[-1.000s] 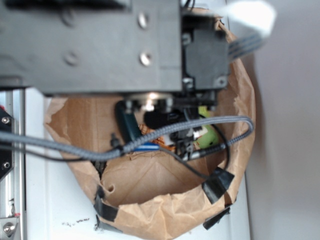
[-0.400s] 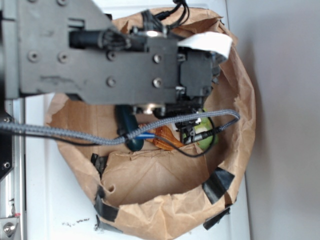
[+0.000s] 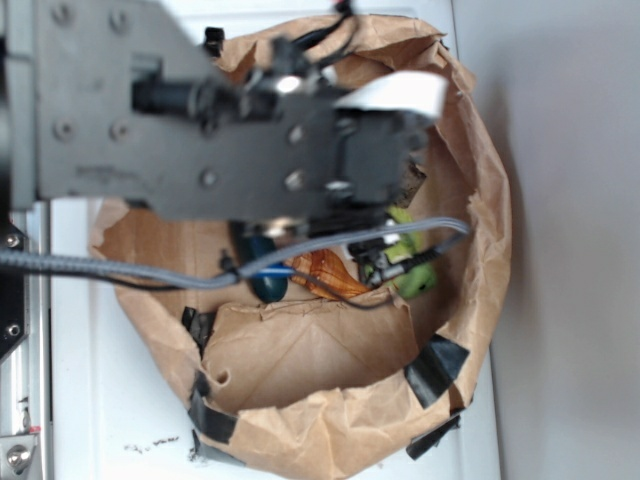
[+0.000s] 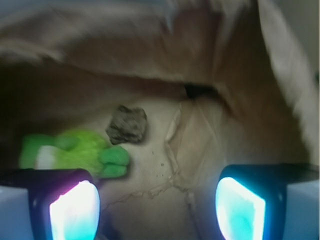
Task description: Grab the rock.
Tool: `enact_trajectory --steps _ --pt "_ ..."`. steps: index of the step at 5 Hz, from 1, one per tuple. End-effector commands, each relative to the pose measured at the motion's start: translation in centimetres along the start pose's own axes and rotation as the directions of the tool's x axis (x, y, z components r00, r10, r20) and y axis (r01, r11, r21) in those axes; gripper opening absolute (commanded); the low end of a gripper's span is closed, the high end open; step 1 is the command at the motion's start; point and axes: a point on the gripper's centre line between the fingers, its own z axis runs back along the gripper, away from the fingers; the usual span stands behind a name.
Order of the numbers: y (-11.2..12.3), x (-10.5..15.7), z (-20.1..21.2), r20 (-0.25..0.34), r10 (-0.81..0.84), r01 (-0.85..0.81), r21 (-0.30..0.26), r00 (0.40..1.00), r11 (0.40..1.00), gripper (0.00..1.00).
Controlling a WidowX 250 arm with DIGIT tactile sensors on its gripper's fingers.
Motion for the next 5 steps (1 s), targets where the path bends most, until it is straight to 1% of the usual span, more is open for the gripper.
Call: enact_trajectory --steps 1,2,3,4,5 --pt "-0.7 0.4 -2.4 0.089 -0.014 0.016 -0.026 0.996 1.0 1.0" --pt "-1.4 2.2 -4.4 0.047 -0.055 0.056 -0.026 0.997 0.998 1.0" --pt "-1.7 3.3 -5.2 0.039 -0.033 0.034 -0.024 0.999 0.999 1.0" --pt "-1.7 4.0 -4.5 0.045 -0.003 0.005 -0.051 0.999 0.999 1.0" --pt "-2.0 4.3 -4.5 0.048 0.008 -0.006 -0.045 0.999 0.999 1.0"
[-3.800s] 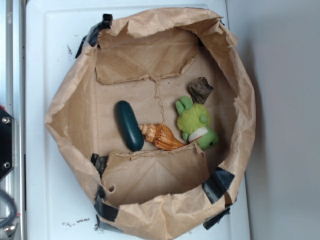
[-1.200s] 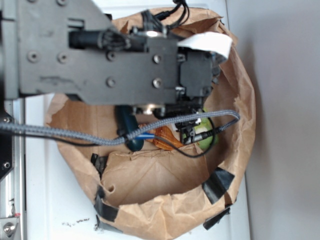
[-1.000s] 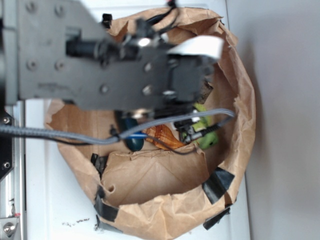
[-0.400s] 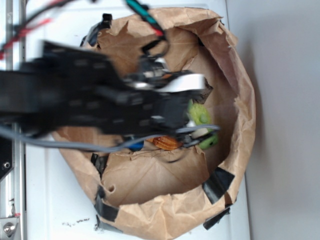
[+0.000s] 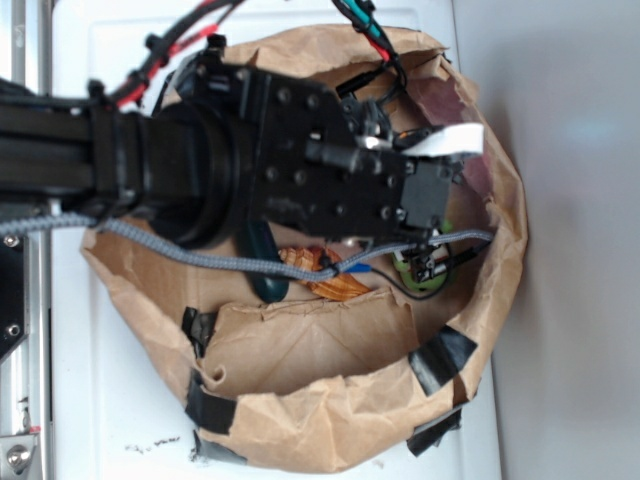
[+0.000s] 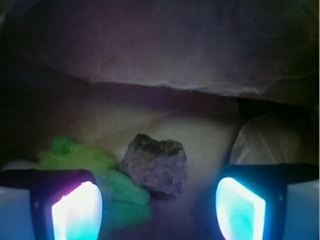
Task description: Grab the rock.
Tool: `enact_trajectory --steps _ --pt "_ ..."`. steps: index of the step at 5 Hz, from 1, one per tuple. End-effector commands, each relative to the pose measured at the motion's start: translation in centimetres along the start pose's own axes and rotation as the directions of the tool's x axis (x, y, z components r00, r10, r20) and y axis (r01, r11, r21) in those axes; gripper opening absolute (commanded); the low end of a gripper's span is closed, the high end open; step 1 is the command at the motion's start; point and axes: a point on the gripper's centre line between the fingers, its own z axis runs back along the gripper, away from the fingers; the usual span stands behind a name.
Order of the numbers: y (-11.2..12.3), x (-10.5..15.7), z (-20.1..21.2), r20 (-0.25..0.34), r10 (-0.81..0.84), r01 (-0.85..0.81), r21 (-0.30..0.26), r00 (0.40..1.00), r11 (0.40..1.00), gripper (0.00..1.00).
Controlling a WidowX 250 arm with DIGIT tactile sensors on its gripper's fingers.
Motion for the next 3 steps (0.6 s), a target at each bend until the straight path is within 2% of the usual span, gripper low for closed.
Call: enact_trajectory --steps 1,2,3 --pt "0.3 2.3 0.9 0.051 0.051 -0.051 -0.003 0.997 0.999 1.0" --pt "1.2 2.6 2.0 0.033 0.13 -0.129 -0.02 0.991 0.991 1.0" --pt "2.7 2.6 3.8 0.015 0.161 -0.159 -0.067 0.987 0.985 1.0"
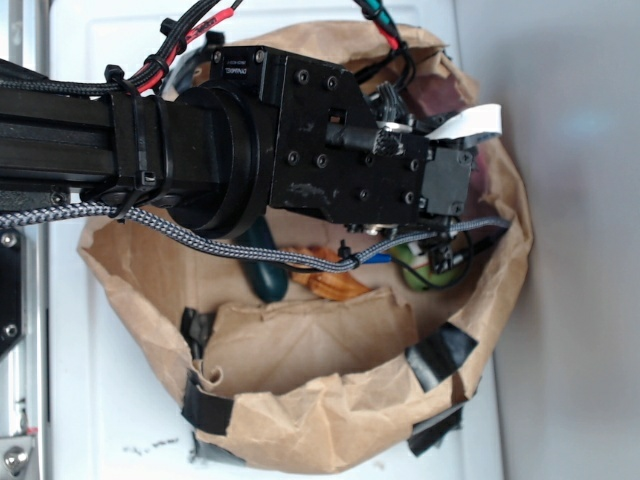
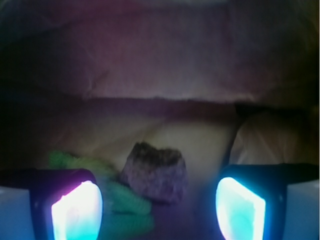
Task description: Grab the rock.
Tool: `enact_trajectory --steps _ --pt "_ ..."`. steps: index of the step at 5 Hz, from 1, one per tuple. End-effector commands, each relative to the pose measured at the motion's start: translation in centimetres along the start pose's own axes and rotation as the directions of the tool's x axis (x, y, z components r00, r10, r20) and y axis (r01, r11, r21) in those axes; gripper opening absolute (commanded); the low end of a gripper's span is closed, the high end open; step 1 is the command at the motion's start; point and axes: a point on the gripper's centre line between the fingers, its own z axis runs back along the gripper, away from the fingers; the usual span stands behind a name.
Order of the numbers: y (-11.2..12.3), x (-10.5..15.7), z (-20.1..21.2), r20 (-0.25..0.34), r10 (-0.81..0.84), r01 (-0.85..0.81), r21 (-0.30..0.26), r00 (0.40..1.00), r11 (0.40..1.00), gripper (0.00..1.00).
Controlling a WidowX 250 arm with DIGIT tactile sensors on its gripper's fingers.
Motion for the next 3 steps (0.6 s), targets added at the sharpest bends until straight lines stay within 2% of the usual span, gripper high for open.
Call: enact_trajectory --steps 1,2,3 --pt "2.68 2.17 4.66 0.06 0.08 -0.074 -0.096 0.995 0.993 1.0" --pt "3.27 2.43 4.85 0.054 0.113 -0.107 -0.102 0.992 0.989 1.0" --pt "2.76 3.01 4.63 0.064 0.138 -0.132 -0.086 0.988 0.987 1.0"
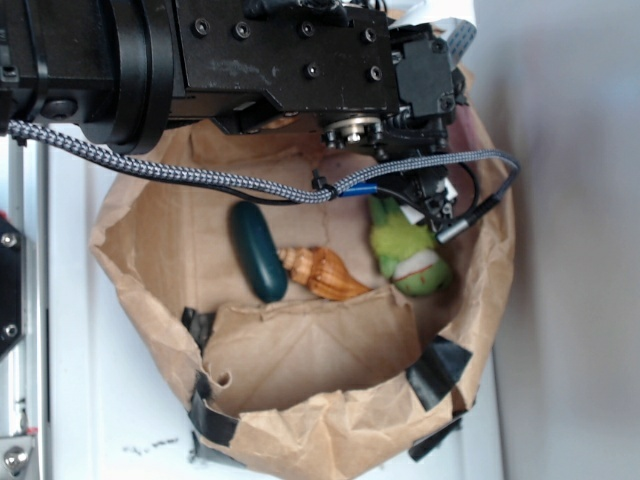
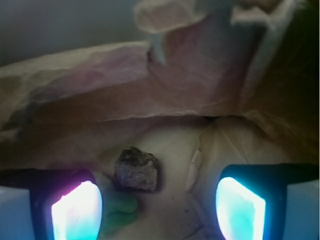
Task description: Grab the rock.
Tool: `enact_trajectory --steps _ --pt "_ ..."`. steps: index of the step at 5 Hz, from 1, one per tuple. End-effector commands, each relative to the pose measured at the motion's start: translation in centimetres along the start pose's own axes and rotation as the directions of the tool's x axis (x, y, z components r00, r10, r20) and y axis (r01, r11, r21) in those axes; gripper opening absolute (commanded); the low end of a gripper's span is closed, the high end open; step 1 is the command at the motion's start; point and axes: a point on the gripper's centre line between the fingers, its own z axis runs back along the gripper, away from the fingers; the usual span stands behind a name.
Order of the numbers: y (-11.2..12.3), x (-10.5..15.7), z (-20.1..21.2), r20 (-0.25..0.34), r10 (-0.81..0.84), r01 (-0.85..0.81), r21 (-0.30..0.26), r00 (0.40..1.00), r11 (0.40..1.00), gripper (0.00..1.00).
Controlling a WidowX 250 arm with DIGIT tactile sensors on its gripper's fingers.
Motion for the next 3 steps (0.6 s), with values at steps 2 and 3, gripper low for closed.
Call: enact_trajectory --steps 2,3 --pt "-2.2 0.4 -1.0 0.074 -0.028 0.024 0.052 0.997 0.998 1.0" --pt "-3.5 -0.1 -2.8 0.077 -0.052 0.045 0.091 0.996 0.995 1.0"
